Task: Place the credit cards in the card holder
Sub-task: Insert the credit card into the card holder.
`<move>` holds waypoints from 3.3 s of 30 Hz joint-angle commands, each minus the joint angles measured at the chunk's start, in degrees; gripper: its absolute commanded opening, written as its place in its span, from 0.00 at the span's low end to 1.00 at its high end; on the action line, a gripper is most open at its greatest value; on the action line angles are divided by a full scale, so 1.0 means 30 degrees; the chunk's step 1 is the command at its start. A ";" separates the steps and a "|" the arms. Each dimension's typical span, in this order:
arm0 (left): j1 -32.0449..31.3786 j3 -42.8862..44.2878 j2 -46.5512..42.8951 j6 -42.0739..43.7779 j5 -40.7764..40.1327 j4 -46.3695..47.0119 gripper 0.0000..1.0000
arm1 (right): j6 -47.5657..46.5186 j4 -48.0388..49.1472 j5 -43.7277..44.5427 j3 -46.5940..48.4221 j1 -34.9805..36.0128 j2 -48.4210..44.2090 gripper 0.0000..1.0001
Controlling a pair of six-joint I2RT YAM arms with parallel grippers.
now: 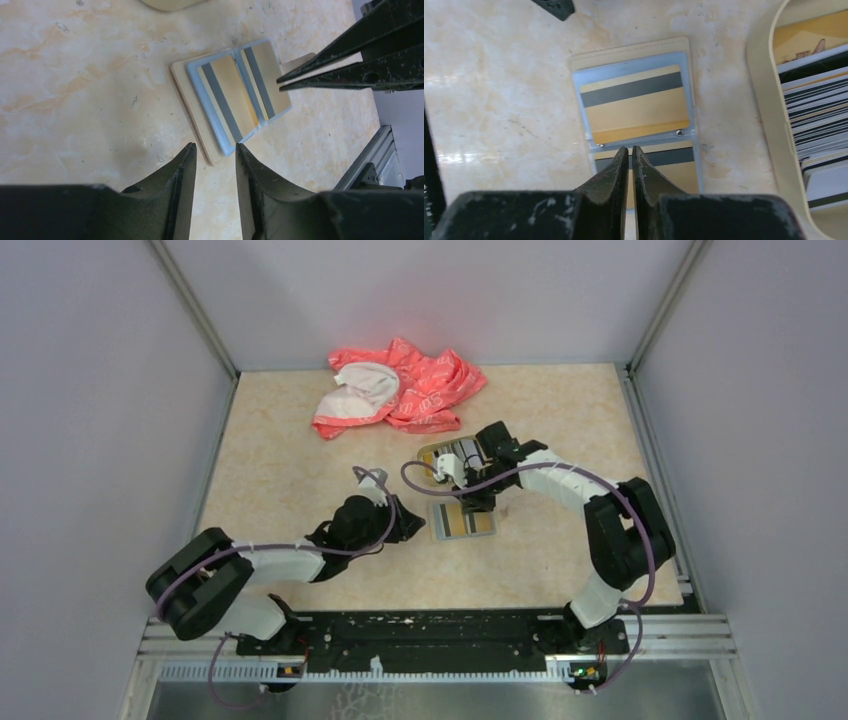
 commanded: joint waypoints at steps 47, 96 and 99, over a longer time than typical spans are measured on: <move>0.0170 0.1008 0.4156 -0.1245 0.2407 0.1882 0.26 | 0.1384 0.1554 -0.0172 0.0988 0.0678 0.1737 0.06; 0.2368 0.0624 0.8008 -0.3203 0.9109 0.9721 0.42 | 0.1988 0.0580 0.1281 0.1636 0.0644 0.4546 0.08; 0.2324 0.0865 0.8326 -0.3302 0.9150 0.9599 0.42 | 0.1988 0.0534 0.1241 0.1647 0.0647 0.4483 0.09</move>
